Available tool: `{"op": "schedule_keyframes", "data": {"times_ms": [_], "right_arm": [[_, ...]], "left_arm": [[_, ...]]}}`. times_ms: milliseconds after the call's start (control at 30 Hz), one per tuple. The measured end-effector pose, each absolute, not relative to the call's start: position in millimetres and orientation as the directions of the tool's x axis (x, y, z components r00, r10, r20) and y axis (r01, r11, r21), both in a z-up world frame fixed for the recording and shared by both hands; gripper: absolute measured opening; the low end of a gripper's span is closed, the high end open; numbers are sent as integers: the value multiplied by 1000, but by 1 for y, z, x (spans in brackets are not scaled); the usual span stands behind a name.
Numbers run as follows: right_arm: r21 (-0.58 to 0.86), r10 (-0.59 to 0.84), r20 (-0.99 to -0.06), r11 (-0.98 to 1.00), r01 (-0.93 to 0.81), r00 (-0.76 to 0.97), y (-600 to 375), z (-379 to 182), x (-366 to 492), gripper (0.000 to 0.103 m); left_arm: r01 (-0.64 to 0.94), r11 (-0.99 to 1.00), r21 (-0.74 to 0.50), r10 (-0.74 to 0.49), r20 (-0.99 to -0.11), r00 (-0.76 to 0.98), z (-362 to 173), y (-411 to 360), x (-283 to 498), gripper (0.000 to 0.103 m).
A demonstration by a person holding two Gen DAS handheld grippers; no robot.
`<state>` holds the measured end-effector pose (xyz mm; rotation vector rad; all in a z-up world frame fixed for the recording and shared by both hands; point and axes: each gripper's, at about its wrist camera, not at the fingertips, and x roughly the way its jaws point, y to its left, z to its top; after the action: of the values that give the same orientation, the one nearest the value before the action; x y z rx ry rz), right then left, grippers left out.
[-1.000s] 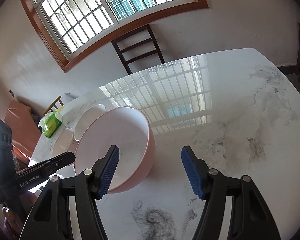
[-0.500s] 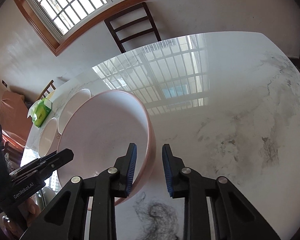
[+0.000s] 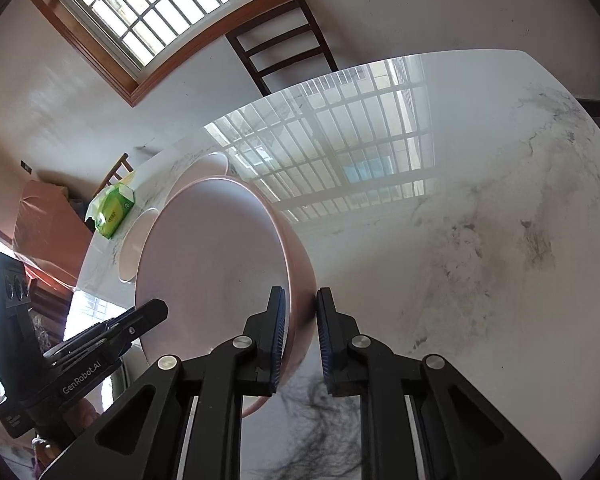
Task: Organize plates and bowls
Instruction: 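Grasp the rim of the pink bowl with both grippers, then carry the pink bowl beside the plate stack and lower it onto the table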
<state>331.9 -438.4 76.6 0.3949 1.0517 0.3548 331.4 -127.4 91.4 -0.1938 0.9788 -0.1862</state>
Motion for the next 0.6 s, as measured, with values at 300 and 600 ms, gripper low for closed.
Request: {"op": "schedule_keyframes", "data": {"times_ms": [300,600], "right_arm": [[544,558,-744,825,-151,369,-406,81,249,15],[521,561,-776,828,-208,290,-365,74,192,16]], "left_arm": [[61,968,-244,-236,-795,558,110,-82,239,10],[51,974,-219,-211,-813,543,104,-51,177,10]]}}
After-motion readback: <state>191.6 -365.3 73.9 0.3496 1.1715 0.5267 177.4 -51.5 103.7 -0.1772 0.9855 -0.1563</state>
